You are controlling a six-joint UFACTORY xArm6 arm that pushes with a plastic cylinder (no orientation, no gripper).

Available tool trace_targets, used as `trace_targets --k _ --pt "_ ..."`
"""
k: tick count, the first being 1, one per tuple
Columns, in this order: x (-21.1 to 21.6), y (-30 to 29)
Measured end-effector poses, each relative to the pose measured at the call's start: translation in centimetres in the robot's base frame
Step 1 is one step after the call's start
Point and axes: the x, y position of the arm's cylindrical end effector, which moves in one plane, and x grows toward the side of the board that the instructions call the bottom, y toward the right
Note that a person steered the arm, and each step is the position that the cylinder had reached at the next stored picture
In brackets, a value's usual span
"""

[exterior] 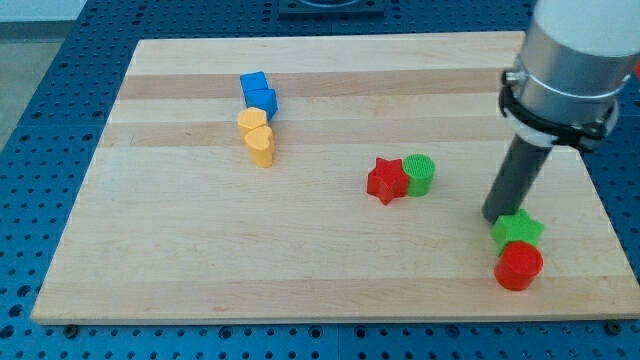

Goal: Place the green circle towards the left side of the red circle

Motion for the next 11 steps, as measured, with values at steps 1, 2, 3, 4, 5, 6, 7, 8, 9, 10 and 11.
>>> trace_targets --k 1,2,3,4,5,6,7,8,9,10,11 --pt "-0.4 0.1" --pt "-4.3 0.2" --pt "-9.0 -0.2" --pt "-9.8 -6.1" --pt "-6.7 -9.5" --pt "-1.5 -9.4" --pt "1.6 -9.4" --pt "1.6 -9.6" --pt "1.4 -12.9" --pt "2.6 -16.6" --pt "3.9 -15.6"
